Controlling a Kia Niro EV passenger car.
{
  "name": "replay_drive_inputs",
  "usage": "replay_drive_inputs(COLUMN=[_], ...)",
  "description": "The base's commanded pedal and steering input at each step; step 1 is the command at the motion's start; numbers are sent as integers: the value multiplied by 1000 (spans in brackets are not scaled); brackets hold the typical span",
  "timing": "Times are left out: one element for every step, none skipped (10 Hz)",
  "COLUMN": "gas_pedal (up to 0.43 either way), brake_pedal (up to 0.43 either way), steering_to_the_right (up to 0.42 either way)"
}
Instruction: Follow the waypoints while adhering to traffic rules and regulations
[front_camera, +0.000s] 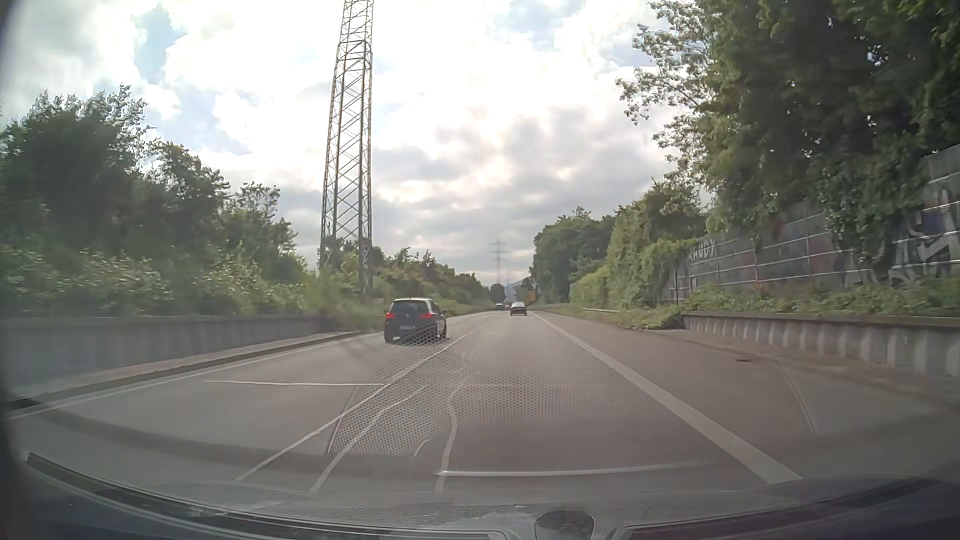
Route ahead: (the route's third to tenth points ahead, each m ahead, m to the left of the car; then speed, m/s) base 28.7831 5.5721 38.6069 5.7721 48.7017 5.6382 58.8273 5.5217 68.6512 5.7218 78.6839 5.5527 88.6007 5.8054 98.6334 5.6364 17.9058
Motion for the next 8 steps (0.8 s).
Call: replay_drive_inputs(gas_pedal=[189, 189, 189, 189, 189, 189, 189, 189], brake_pedal=[0, 0, 0, 0, 0, 0, 0, 0], steering_to_the_right=[-2, -1, -1, -2, -1, -1, -1, -1])
